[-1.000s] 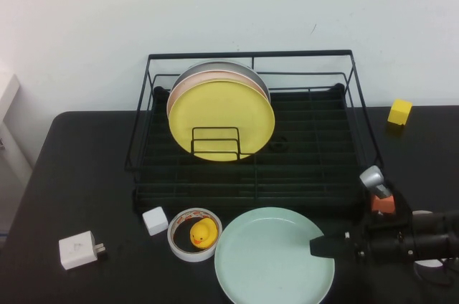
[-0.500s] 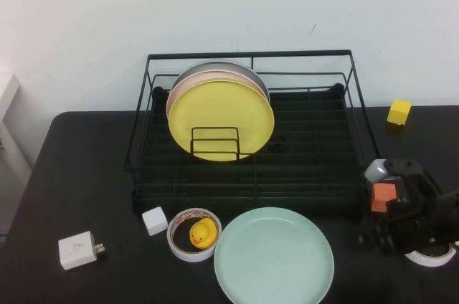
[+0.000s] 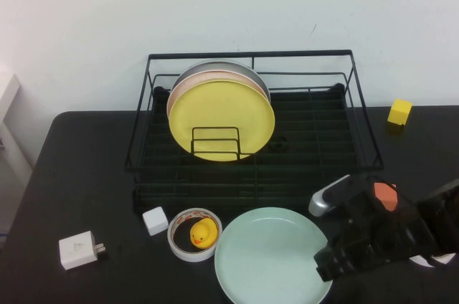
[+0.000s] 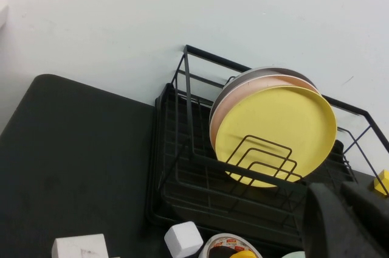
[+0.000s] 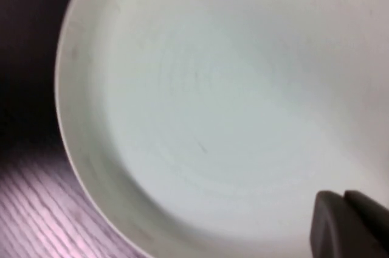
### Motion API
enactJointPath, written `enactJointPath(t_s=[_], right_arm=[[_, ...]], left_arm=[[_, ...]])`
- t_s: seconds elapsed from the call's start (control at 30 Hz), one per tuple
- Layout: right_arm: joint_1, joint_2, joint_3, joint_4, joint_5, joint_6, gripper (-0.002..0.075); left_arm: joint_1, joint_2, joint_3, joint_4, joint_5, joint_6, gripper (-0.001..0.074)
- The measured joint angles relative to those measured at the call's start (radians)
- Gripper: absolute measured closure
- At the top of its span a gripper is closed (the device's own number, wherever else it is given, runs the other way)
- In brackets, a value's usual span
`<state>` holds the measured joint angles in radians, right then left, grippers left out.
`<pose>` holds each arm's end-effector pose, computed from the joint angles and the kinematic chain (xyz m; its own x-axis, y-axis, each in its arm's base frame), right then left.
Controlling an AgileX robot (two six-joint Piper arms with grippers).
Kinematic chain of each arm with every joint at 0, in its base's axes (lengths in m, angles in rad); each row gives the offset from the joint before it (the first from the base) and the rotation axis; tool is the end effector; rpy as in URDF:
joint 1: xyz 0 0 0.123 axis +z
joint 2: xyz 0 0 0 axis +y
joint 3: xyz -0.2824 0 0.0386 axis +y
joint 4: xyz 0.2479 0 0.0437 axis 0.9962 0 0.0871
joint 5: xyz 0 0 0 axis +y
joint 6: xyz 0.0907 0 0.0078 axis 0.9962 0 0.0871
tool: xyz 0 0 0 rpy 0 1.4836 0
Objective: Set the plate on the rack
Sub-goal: Pick up the plate from the table
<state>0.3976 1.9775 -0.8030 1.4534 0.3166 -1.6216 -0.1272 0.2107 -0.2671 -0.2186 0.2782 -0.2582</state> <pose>0.2845 0.1501 0.0772 -0.7344 -0.4873 -0.4724 -0.6278 0.7522 0.2002 0.0658 -0.0139 0.2657 -0.1969 -0.4294 -0.8814 0.1079 0.8840 -0.4548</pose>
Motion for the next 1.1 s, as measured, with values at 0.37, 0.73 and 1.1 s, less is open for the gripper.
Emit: enactJointPath(t_s=[0.37,0.73,1.1], right_arm=[[-0.051,0.0,-0.008,0.097,-0.043,-0.005,0.0475],[-0.051,0.09,-0.041,0.106,-0.077,-0.003,0.0347],[-0.051,0.163,-0.12,0.112,-0.032,0.001,0.0411]], left_arm=[[0.0,0.0,0.0,0.0,-0.004,0.004,0.0729],[0.0,0.0,0.0,0.0,-0.004,0.006,0.0729],[0.0,0.0,0.0,0.0,-0.005,0.008,0.0729]])
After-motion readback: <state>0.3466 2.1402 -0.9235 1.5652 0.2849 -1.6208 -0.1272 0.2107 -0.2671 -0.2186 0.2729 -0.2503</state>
